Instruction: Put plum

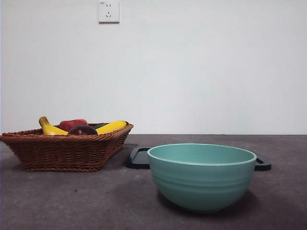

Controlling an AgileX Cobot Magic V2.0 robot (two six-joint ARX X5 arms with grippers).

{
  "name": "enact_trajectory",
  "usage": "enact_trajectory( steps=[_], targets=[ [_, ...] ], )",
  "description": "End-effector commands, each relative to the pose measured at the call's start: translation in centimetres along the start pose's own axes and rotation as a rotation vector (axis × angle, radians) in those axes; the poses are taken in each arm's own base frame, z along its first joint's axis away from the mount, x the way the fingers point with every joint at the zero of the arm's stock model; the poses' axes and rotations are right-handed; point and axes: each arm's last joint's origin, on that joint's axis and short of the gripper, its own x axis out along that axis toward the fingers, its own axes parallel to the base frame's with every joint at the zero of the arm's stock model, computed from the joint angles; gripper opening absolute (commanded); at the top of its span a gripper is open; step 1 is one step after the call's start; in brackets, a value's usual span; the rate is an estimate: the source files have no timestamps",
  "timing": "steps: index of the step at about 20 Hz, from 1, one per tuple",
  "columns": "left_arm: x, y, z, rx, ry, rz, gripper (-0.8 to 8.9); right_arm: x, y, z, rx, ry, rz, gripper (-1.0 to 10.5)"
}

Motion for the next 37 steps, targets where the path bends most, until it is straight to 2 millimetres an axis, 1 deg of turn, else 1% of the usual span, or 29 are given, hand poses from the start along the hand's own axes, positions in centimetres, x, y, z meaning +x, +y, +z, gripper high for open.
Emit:
enact_trajectory(
  steps=[1,4,8,13,16,19,22,26,27,28,29,30,31,32,33,37],
  targets=[
    [-0.2,-0.7,1.3,0.064,0.062,-0.037,0.1,-0.1,0.7,1.6,-0.039,0.058,0.053,0.1],
    [0.1,-1.3,2.5,0.107,0.156,-0.074,0.1,0.2,1.4,3.2,-0.072,0.159,0.119,0.1],
    [0.8,-2.1,4.1,0.148,0.274,-0.153,0.1,1.1,2.2,5.1,-0.092,0.306,0.202,0.1],
    [2.0,-2.8,5.8,0.174,0.407,-0.236,0.1,2.3,2.8,7.0,-0.096,0.461,0.256,0.1],
    [2.9,-3.3,6.6,0.195,0.515,-0.29,0.1,3.1,3.3,8.1,-0.12,0.549,0.278,0.1],
    [3.8,-4.0,7.4,0.212,0.598,-0.36,0.09,3.9,3.8,8.7,-0.146,0.65,0.309,0.1],
    [4.4,-4.7,8.1,0.223,0.619,-0.391,0.1,4.7,4.3,8.7,-0.17,0.742,0.348,0.1],
    [4.5,-4.9,8.1,0.229,0.624,-0.402,0.12,5.0,4.8,8.4,-0.185,0.758,0.38,0.1],
    [4.5,-4.9,8.1,0.229,0.623,-0.402,0.36,5.0,4.8,8.5,-0.186,0.753,0.38,0.1],
    [4.5,-4.9,8.1,0.229,0.622,-0.403,0.98,5.0,4.8,8.5,-0.187,0.753,0.378,0.3],
    [4.5,-4.9,8.1,0.229,0.622,-0.403,1.76,5.0,4.8,8.5,-0.185,0.753,0.377,0.8],
    [4.5,-4.9,8.1,0.229,0.622,-0.403,2.81,5.0,4.8,8.5,-0.183,0.754,0.376,2.0],
    [4.5,-4.9,8.1,0.229,0.622,-0.403,3.56,5.0,4.8,8.5,-0.18,0.754,0.375,3.1],
    [4.5,-4.9,8.1,0.229,0.622,-0.403,4.11,5.0,4.8,8.5,-0.179,0.754,0.374,3.7],
    [4.5,-4.9,8.1,0.229,0.622,-0.403,4.5,5.0,4.8,8.5,-0.177,0.755,0.374,3.9],
    [4.5,-4.9,8.1,0.227,0.622,-0.402,4.57,5.0,4.8,8.5,-0.177,0.755,0.374,3.9]
  ],
)
